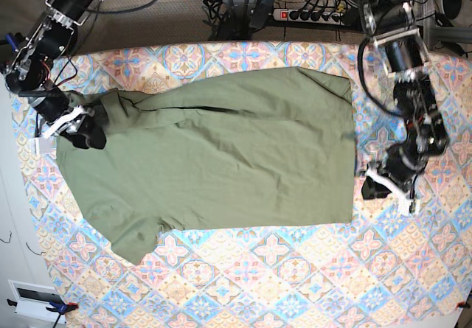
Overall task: Layout the t-shirt on the table in an organized manner, then fold the t-shirt properly
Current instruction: 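Open both grippers and release the t-shirt shoulders, then reach the left gripper to the t-shirt's shoulder corner and grasp it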
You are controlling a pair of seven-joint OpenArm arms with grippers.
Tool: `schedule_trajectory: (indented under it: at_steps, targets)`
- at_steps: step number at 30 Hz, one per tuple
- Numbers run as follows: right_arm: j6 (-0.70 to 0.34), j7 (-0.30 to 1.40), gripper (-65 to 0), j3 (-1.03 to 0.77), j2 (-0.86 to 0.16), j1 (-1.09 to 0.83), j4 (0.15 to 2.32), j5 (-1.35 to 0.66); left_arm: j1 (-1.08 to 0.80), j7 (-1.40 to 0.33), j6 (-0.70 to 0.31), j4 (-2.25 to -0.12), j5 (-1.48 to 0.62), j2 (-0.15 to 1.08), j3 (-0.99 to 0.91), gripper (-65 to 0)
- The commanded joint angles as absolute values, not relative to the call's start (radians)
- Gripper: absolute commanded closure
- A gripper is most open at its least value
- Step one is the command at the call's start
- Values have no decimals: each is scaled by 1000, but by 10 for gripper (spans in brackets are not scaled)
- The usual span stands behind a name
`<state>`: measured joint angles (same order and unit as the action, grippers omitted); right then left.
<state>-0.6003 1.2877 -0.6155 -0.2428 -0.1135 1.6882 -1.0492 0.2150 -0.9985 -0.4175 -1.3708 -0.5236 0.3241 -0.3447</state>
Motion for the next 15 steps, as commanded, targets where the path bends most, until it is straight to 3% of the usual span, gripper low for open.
schedule_trajectory:
  at_steps: [1, 5, 15]
  targets:
    - [-605, 1265, -303, -619, -260, -102, 1707, -1067, 262, -977, -429, -1354, -542, 334, -348, -166]
    - [-605, 1270, -303, -619, -260, -104, 1713, -1030, 343, -957, -429, -1247, -541, 312, -354, -127]
    - [-605, 1264, -303, -585, -298, -13, 1713, -845, 437, -845, -426, -1081, -536, 314, -348, -127]
